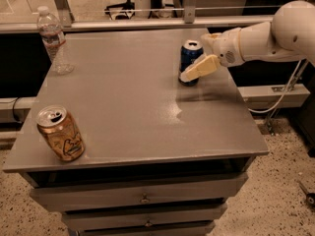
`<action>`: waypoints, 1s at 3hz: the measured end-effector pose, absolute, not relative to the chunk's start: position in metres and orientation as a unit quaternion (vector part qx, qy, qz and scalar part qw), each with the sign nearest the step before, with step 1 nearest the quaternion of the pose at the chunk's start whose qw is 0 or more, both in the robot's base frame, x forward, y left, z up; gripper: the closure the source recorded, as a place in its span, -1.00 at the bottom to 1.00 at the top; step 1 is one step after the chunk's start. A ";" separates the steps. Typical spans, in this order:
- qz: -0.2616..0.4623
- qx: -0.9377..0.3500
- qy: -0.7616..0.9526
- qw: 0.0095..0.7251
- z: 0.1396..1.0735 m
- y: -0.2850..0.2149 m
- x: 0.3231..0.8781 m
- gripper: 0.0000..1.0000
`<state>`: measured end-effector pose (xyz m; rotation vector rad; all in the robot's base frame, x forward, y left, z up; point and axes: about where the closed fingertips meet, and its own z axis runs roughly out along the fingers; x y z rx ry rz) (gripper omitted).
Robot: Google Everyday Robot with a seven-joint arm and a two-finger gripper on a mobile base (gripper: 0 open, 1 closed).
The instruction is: Move pepsi can near water bottle
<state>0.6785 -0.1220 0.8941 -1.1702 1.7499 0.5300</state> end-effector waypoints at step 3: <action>0.252 -0.448 0.679 0.524 0.930 -0.122 0.697 0.73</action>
Offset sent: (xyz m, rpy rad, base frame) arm 0.0208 -0.0047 0.0162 0.1505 -0.0395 -0.0180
